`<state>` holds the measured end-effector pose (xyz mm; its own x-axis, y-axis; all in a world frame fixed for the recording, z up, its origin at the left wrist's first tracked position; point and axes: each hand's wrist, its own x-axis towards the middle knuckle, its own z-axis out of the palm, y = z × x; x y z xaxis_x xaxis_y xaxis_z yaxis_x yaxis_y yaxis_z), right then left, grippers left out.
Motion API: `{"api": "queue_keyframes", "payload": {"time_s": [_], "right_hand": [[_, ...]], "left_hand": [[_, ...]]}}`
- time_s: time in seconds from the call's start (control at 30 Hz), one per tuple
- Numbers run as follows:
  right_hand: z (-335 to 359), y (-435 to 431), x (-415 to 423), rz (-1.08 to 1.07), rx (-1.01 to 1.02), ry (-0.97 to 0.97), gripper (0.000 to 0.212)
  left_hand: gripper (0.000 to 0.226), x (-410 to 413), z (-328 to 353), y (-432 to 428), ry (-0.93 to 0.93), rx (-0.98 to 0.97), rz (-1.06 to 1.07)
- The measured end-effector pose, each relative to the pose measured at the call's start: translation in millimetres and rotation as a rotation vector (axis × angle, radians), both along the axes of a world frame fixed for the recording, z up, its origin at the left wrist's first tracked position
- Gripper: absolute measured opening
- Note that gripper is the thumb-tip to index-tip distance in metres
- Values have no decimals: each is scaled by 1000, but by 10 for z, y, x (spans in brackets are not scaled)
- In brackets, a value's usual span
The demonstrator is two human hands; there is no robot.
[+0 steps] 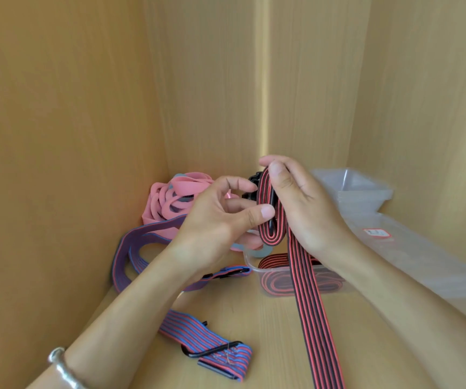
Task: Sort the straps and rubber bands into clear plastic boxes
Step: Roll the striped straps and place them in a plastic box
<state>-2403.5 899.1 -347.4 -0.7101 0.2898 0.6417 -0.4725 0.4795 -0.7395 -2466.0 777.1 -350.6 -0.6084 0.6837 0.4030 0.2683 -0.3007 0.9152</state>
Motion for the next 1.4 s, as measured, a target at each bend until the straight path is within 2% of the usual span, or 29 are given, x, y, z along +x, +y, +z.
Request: {"api": "queue_keyframes", "payload": {"time_s": [0.2,0.3,0.43,0.6,0.73,0.83,0.93,1.07,1.17,1.27,1.4], "right_hand": [[7,-37,29,135,6,-48,50],[-18,-37,14,212,28,-48,62],[-86,-86,-40,254,87,-129,47],[-14,-46,21,310,-30,-185,50],[43,23,85,368,-59,-274,49],[50,66,106,447,-66,-325,43],[61,94,118,467,-54,-333,39],[69,90,117,434,-90,-297,29],[77,92,70,320,-155,-177,25],[72,95,24,226,-236,-56,16],[52,53,10,215,-273,-19,17]], "left_hand": [[43,12,-19,32,-99,115,-10],[46,9,7,42,-191,240,14],[54,-45,48,22,-230,376,63],[61,-108,7,1,-54,293,197],[34,-169,54,-61,13,127,213],[37,-230,74,-108,11,45,257],[24,-286,72,-149,-5,30,230],[25,-279,113,-200,-132,56,104],[29,-245,118,-185,-179,103,81],[17,-185,95,-118,-224,191,99],[11,-138,46,-49,-261,289,108]]}}
